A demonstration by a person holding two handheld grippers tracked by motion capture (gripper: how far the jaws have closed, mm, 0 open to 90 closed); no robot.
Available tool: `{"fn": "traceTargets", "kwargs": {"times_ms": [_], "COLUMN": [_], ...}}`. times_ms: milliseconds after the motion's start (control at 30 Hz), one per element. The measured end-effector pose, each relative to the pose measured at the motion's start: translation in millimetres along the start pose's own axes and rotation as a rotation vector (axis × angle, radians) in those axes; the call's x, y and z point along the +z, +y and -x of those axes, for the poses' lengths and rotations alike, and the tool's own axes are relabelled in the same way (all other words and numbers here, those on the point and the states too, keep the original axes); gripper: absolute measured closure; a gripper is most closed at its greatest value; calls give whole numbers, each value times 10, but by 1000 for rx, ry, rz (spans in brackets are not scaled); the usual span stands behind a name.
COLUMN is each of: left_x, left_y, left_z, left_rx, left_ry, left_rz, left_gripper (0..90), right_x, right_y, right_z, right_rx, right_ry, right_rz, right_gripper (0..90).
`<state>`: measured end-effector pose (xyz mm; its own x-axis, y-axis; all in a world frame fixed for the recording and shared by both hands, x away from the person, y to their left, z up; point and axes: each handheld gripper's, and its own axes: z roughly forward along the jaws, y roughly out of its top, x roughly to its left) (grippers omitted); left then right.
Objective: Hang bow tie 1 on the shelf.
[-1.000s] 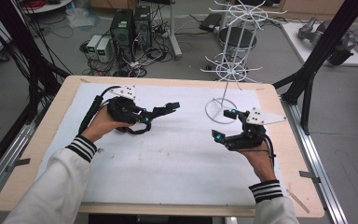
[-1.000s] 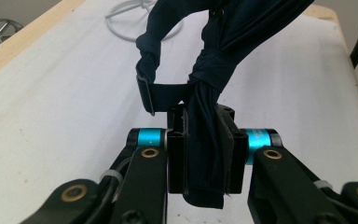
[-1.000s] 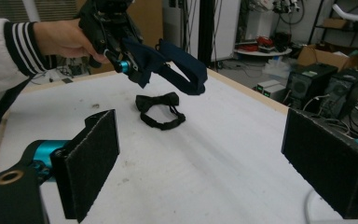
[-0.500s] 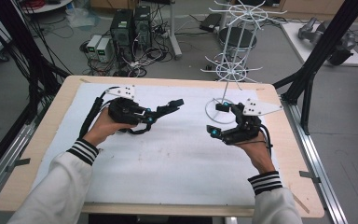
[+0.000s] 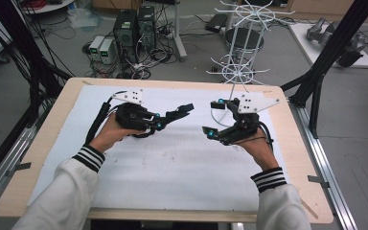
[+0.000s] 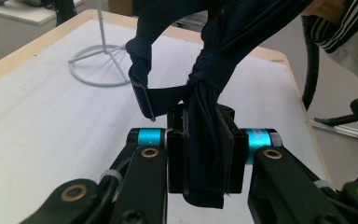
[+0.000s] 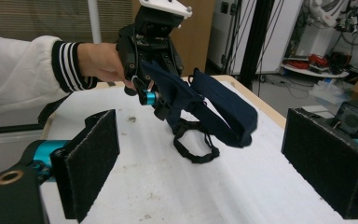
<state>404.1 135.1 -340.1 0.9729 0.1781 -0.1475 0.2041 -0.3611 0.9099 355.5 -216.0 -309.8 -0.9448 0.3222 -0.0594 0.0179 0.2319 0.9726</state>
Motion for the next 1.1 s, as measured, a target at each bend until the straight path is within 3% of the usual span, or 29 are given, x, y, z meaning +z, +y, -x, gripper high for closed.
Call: {"fn": "traceTargets", "kwargs": {"times_ms": [433, 767, 1100], "left_x": [75, 153, 182], "left_y": [16, 8, 10], "left_z": [38, 98, 110], "left_rx": [-25, -10, -5], "left_ry": [-47, -44, -32], "left_rz": [68, 59, 65], "left_gripper": [762, 762, 762], "right_x": [171, 278, 358], "right_y": [134, 138, 166], "right_z": [-35, -74, -114], "right_rx": [-31, -38, -34], "right_ry": [61, 102, 109], "right_rz": [9, -18, -34], "right_gripper": [125, 187, 283]}}
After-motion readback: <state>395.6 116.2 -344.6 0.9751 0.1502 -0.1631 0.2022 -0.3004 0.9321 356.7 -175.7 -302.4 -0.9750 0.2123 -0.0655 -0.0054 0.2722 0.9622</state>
